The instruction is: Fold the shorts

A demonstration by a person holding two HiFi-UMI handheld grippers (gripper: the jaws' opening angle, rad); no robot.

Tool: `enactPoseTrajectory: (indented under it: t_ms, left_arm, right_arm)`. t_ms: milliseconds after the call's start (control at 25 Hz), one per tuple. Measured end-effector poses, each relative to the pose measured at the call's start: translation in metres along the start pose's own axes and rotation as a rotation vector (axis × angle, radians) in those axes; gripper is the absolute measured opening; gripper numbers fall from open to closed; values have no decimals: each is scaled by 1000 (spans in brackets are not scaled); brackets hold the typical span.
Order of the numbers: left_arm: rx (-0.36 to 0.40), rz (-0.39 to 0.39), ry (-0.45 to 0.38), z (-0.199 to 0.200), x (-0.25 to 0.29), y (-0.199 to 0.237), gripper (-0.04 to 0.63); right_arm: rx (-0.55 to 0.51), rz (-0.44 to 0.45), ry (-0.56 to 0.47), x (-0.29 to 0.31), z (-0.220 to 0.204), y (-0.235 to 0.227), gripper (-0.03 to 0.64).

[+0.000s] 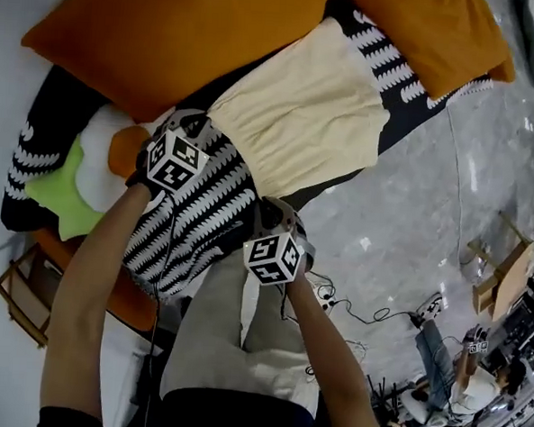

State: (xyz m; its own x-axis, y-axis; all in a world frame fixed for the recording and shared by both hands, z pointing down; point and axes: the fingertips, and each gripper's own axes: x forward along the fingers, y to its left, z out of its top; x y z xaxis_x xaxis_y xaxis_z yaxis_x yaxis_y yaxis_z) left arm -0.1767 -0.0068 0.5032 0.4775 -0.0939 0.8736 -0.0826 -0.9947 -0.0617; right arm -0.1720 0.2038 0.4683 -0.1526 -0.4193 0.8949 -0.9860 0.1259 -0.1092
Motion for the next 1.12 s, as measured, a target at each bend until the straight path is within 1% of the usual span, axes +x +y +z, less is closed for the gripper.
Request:
enactPoseTrajectory:
  t_ms: [80, 120, 160, 200, 240, 280, 360, 440, 520, 640, 720, 800, 920, 960, 1040, 1120]
  left_arm:
    - [-71, -19, 1, -16, -2, 0, 35]
    - [-113, -34, 1, -23, -6, 1, 46]
    - [-159, -42, 0, -30, -10, 3, 98]
    - [-203, -41, -1, -37, -17, 7, 153]
    - [-242, -32, -2, -45, -26, 11, 183]
    - [-273, -21, -2, -52, -36, 15, 198]
    - [-318, -14, 2, -62, -57, 16, 207]
    - [-348, -45, 1, -67, -72, -1, 206]
    - [-355, -106, -4, -71, -77, -40, 207]
    - [-319, -186, 0, -80, -66, -113, 210]
    - [-266, -210, 8, -81, -47, -158, 212]
    - [-188, -207, 21, -78, -25, -197, 207]
    - [-30, -180, 47, -80, 7, -252, 198]
    - [-2, -182, 46, -82, 14, -265, 198]
    - [12, -179, 36, -88, 22, -274, 189]
    - [30, -140, 40, -95, 26, -264, 173]
  right_arm:
    - [-66, 86, -7, 12, 3, 38, 35]
    - [-124, 128, -15, 14, 6, 55, 78]
    - [-187, 165, -24, 15, 8, 72, 199]
    - [-239, 196, -34, 13, 10, 85, 225]
    - [-271, 222, -43, 9, 11, 95, 226]
    - [-290, 241, -48, 4, 11, 102, 230]
    - [-315, 258, -47, -10, 7, 104, 236]
    - [-325, 244, -37, -21, -4, 88, 236]
    - [-313, 192, -14, -28, -27, 52, 236]
    - [-318, 47, 48, -25, -75, -27, 235]
    - [-356, -57, 90, -17, -107, -89, 231]
    - [-403, -128, 134, -7, -139, -147, 218]
    - [-472, -176, 192, 10, -189, -208, 208]
    - [-507, -187, 205, 16, -201, -220, 204]
    - [-592, -198, 216, 28, -215, -234, 193]
    - [-682, -191, 209, 39, -220, -237, 188]
